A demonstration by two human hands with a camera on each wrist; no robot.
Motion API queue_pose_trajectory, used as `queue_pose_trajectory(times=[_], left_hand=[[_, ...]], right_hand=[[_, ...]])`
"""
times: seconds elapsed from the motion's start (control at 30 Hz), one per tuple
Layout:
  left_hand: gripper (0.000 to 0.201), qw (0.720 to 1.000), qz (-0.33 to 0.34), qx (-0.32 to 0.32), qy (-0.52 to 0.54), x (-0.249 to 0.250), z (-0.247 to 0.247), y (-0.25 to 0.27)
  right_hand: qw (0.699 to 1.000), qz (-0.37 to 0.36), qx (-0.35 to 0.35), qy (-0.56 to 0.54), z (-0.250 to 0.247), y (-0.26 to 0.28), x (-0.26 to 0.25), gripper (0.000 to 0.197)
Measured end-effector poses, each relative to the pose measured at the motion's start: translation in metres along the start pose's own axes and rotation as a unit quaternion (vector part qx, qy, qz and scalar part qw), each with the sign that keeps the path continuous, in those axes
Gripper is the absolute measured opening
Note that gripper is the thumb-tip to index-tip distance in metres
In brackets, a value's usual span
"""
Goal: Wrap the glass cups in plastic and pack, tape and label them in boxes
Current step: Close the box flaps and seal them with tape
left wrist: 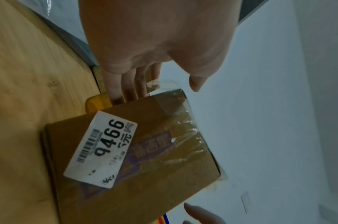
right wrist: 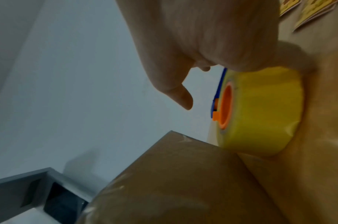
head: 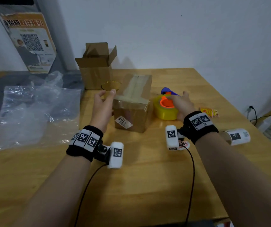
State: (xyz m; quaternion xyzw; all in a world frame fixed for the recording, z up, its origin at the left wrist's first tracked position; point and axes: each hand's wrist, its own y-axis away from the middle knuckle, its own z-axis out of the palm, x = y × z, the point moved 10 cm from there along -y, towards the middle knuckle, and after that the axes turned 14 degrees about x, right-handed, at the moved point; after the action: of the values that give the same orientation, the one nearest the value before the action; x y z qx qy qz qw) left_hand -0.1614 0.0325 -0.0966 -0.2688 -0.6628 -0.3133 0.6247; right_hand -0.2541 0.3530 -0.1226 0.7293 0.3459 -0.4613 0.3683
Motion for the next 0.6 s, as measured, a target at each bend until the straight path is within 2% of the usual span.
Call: queue_pose_trajectory(times=[0.1, 0.23, 0.27, 0.37, 0.47, 0.5, 0.6], left_hand=[[0.061, 1.0, 0.0, -0.025, -0.004, -0.003, 0.006, 0.008], [0.074, 0.997, 0.034, -0.053, -0.039, 0.0, 0.016, 0.023], [0.08, 0.996, 0.042, -0.057, -0.045, 0.0, 0.019, 0.025], [0.097, 0.995, 0.046, -0.064, -0.059, -0.001, 0.028, 0.029], [0.108, 0.995, 0.031, -0.065, -0.074, -0.005, 0.035, 0.032], [0.111, 0.995, 0.024, -0.058, -0.073, -0.008, 0.036, 0.032], [0.115, 0.997, 0.012, -0.031, -0.068, -0.012, 0.035, 0.027]], right_hand=[[0.998, -0.064, 0.01, 0.006, -0.005, 0.02, -0.02, 0.08], [0.983, -0.152, -0.039, -0.096, 0.003, 0.061, -0.045, 0.052], [0.979, -0.168, -0.055, -0.101, 0.007, 0.071, -0.047, 0.051], [0.974, -0.172, -0.1, -0.111, 0.024, 0.096, -0.046, 0.073], [0.972, -0.181, -0.101, -0.114, 0.038, 0.102, -0.038, 0.088], [0.971, -0.187, -0.091, -0.118, 0.039, 0.102, -0.035, 0.088], [0.97, -0.203, -0.062, -0.12, 0.037, 0.1, -0.027, 0.07]])
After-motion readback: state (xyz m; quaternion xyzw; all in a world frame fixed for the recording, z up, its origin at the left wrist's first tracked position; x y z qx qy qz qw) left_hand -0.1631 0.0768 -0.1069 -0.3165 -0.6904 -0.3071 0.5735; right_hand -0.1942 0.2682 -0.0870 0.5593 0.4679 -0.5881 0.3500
